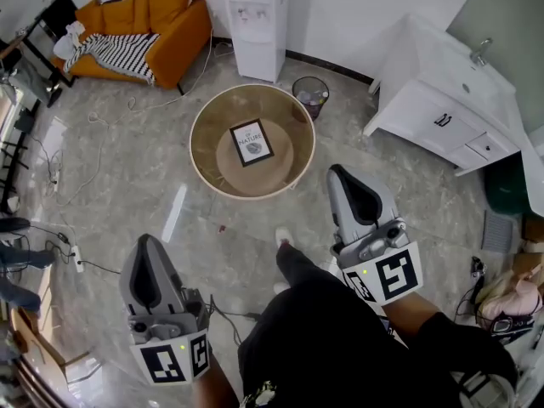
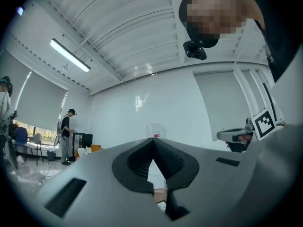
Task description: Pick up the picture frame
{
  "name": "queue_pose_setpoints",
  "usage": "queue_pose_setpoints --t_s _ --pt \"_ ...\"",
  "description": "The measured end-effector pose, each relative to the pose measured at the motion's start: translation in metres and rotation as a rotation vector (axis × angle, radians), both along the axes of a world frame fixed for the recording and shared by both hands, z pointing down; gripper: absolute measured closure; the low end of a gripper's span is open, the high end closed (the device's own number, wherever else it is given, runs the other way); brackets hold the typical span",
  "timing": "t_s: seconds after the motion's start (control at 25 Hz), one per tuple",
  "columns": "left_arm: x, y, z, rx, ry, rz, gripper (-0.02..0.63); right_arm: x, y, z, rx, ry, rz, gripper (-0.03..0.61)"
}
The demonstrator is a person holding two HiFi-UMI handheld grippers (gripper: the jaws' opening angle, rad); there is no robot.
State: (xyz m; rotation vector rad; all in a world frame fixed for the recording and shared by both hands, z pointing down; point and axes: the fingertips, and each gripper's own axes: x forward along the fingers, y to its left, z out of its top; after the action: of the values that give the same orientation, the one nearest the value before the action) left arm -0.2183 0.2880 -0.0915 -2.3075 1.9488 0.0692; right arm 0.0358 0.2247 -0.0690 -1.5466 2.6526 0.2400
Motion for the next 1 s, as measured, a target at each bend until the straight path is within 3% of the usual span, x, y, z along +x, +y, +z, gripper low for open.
queue_pose_setpoints --t_s 0.44,1.0 --pt "0.014 -0.086 -0.008 0.000 -0.038 0.014 0.601 0.012 -0.085 -0.013 0.019 0.000 0.002 0.581" --pt "0.023 -0.153 0.005 -0.017 -0.007 -0.013 0.601 0.006 -0.159 -0.010 0.031 0.018 -0.083 0.581"
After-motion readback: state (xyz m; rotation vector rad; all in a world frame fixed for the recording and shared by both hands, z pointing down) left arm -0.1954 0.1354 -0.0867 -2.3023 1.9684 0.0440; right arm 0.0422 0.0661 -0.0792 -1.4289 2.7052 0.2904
